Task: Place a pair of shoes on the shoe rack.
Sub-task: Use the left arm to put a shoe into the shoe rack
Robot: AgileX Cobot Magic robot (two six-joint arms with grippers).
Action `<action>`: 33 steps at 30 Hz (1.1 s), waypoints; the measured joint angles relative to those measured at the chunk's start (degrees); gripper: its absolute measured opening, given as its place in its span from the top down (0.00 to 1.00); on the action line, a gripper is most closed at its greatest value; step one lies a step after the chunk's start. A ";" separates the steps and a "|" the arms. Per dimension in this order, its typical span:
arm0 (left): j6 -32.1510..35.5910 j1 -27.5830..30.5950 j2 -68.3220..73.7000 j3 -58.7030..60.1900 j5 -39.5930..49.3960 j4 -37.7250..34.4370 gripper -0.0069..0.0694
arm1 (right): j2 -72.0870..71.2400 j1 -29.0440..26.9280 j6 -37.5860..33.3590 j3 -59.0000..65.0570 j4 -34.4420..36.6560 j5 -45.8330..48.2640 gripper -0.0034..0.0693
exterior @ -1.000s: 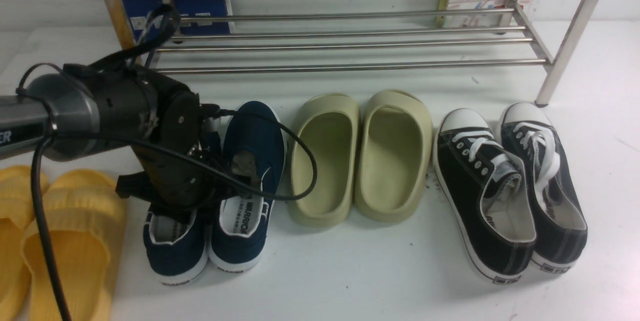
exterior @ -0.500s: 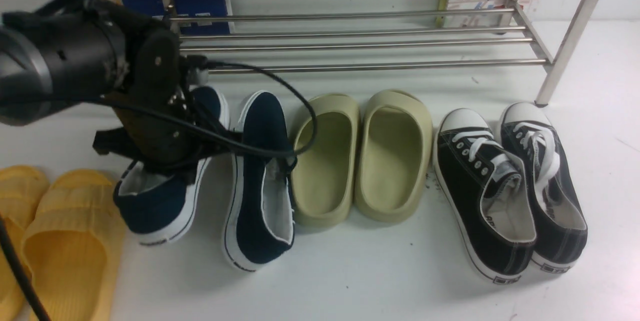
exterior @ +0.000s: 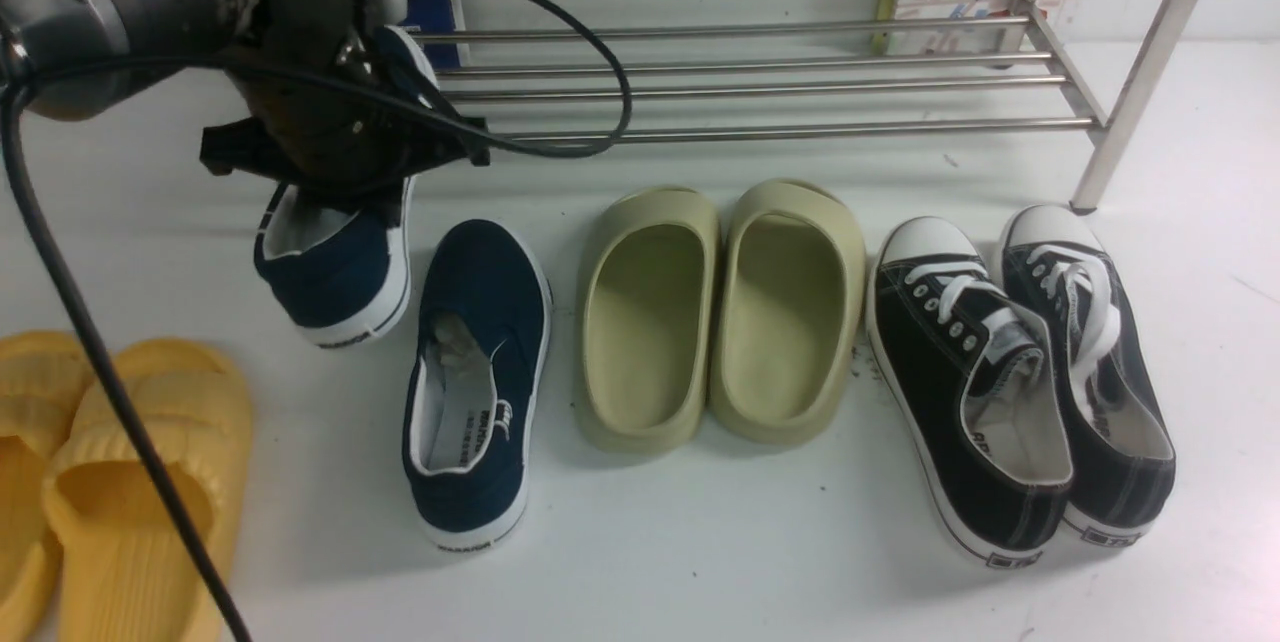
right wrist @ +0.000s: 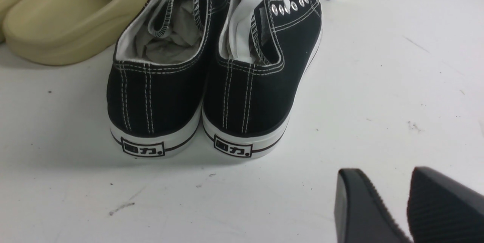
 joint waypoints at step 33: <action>7.36 1.96 22.31 -28.58 -1.99 -0.40 0.86 | 0.00 0.00 0.00 0.00 -0.36 0.00 0.63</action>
